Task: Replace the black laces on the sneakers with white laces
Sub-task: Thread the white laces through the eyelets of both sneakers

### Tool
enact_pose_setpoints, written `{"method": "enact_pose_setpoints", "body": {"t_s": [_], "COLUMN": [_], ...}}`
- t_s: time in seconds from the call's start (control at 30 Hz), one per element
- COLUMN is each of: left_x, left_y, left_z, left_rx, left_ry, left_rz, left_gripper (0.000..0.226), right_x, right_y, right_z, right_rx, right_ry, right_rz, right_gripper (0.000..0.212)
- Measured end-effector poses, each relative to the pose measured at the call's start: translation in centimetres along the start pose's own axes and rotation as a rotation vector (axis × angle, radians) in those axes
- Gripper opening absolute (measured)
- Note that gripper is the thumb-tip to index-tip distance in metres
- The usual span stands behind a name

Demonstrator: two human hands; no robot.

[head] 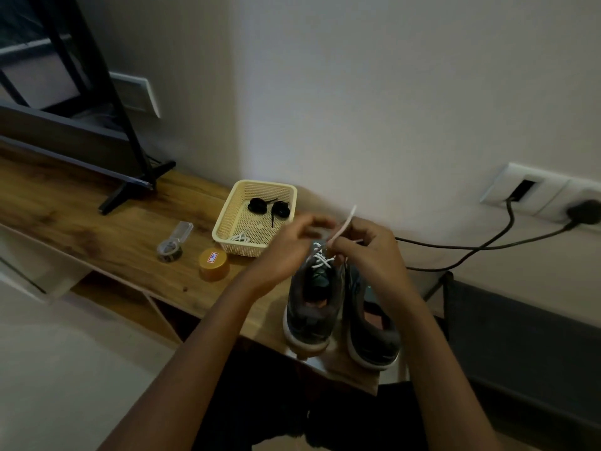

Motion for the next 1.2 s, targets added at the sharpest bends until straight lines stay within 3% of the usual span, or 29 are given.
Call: {"method": "enact_pose_setpoints", "body": {"t_s": [0.07,0.1,0.2,0.3,0.37,0.6,0.67,0.73,0.87,0.97,1.03,1.1,1.2], "left_x": [0.6,0.9,1.3,1.3,1.4,1.3,1.4,1.6,1.5,1.2,1.1,1.1,1.1], "left_y": [1.3,1.7,2.5,3.1,3.2,3.2,3.2,3.1,2.4,1.7,1.5,1.5,1.6], "left_z": [-1.9,-2.9,-5.1,-6.5,-6.9,-8.0,-8.0,-7.6,-7.7,-8.8,-9.2,-9.2,-9.0], "left_rx": [-0.102,-0.129,-0.153,-0.378,-0.554,-0.999,-0.982,-0.773,-0.482,-0.311,-0.326,-0.364,-0.356], "left_ry": [-0.108,-0.132,-0.158,-0.119,-0.098,-0.086,-0.102,-0.084,-0.130,-0.258,-0.288,-0.287,-0.277], "left_rz": [-0.128,-0.113,0.151,0.301,0.295,0.225,0.218,0.299,0.481,0.432,0.399,0.393,0.394], "left_gripper": [0.037,0.033,0.023,0.018,0.011,0.021,0.020,0.012,0.020,0.015,0.012,0.010,0.006], "right_x": [-0.1,-0.2,-0.4,-0.4,-0.5,-0.7,-0.7,-0.8,-0.9,-1.0,-1.1,-1.3,-1.3], "right_y": [0.5,0.5,0.6,0.4,0.2,1.3,1.7,1.8,2.2,2.2,1.7,0.9,-0.7], "right_z": [0.8,1.4,3.5,5.3,6.1,6.5,6.0,5.9,6.3,6.6,6.6,6.8,6.7], "right_rx": [-0.057,-0.077,-0.075,0.188,0.407,1.035,1.152,1.225,1.215,1.173,1.021,0.838,0.618], "right_ry": [0.015,0.036,0.113,0.164,0.175,0.151,0.155,0.190,0.276,0.319,0.320,0.255,0.200], "right_rz": [0.084,0.133,0.251,0.304,0.255,-0.095,-0.154,-0.206,-0.355,-0.463,-0.492,-0.383,-0.030], "right_gripper": [0.020,0.017,0.015,0.025,0.031,0.010,0.017,0.018,0.021,0.030,0.035,0.039,0.028]}}
Point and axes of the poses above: each hand's wrist, its own x-axis away from the middle knuckle, its own y-axis out of the palm, z = x × y, the point moved 1 cm from there along -x, towards the middle knuckle, and after that the axes turned 14 degrees about -z, right-handed, at the moved point
